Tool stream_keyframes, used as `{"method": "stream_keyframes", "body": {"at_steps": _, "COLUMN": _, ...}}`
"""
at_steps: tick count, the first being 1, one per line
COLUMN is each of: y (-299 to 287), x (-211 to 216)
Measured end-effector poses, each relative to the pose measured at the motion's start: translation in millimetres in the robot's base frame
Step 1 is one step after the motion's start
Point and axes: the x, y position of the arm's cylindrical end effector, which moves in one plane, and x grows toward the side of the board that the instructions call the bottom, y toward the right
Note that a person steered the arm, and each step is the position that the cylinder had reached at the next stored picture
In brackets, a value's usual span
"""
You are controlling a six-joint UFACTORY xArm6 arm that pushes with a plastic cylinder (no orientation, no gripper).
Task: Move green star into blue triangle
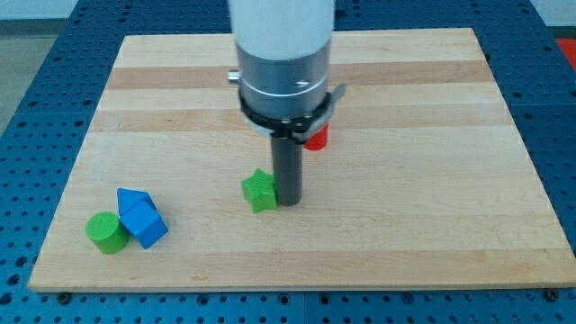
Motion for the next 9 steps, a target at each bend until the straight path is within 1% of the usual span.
{"method": "stream_keyframes", "body": {"at_steps": 2, "y": -36, "x": -3}}
{"method": "stream_keyframes", "body": {"at_steps": 4, "y": -54, "x": -18}}
{"method": "stream_keyframes", "body": {"at_steps": 6, "y": -106, "x": -18}}
{"method": "stream_keyframes", "body": {"at_steps": 8, "y": -106, "x": -21}}
{"method": "stream_keyframes", "body": {"at_steps": 9, "y": -53, "x": -25}}
